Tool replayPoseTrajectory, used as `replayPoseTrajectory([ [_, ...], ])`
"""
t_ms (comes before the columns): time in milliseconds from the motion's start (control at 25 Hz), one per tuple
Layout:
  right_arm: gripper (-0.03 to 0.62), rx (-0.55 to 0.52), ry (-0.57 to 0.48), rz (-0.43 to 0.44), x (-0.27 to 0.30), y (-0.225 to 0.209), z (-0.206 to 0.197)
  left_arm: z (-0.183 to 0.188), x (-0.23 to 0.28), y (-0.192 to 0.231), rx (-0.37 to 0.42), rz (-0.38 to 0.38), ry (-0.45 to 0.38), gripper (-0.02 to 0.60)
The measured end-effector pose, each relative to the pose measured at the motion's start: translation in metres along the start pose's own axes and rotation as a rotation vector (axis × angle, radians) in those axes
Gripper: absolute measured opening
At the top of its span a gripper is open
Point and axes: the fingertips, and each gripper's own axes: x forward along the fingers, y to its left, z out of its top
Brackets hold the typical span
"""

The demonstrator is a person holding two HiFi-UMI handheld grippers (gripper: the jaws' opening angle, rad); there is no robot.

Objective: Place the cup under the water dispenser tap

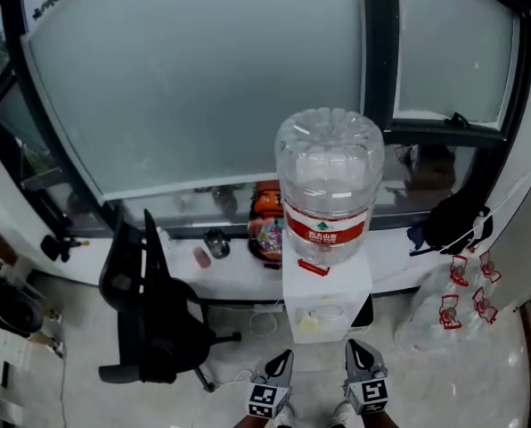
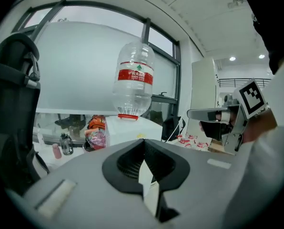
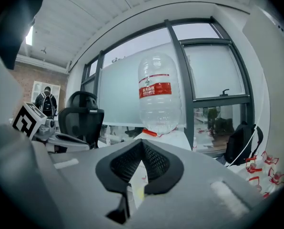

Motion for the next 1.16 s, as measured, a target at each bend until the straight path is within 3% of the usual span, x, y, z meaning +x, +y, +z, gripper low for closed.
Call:
replayPoseTrajectory([
  [160,0.002,0.043,-0.025,-0.010,-0.004,-0.003,0.017,0.025,0.003,-0.015,0.020,-0.047,-0.037,0.017],
  [360,0.002,-0.058,-0.037,0.019,0.000,0.004,0.047,0.052,0.002,-0.027,0.057,-0.076,-0.078,0.017],
  [560,0.002,-0.132,-0.097,0.020,0.004,0.002,0.074,0.080,0.004,-0.028,0.099,-0.075,-0.126,0.017],
  [1160,0.001,-0.201,-0.134,0.012,0.014,-0.019,0.103,0.112,0.025,-0.023,0.100,-0.052,-0.142,0.017],
])
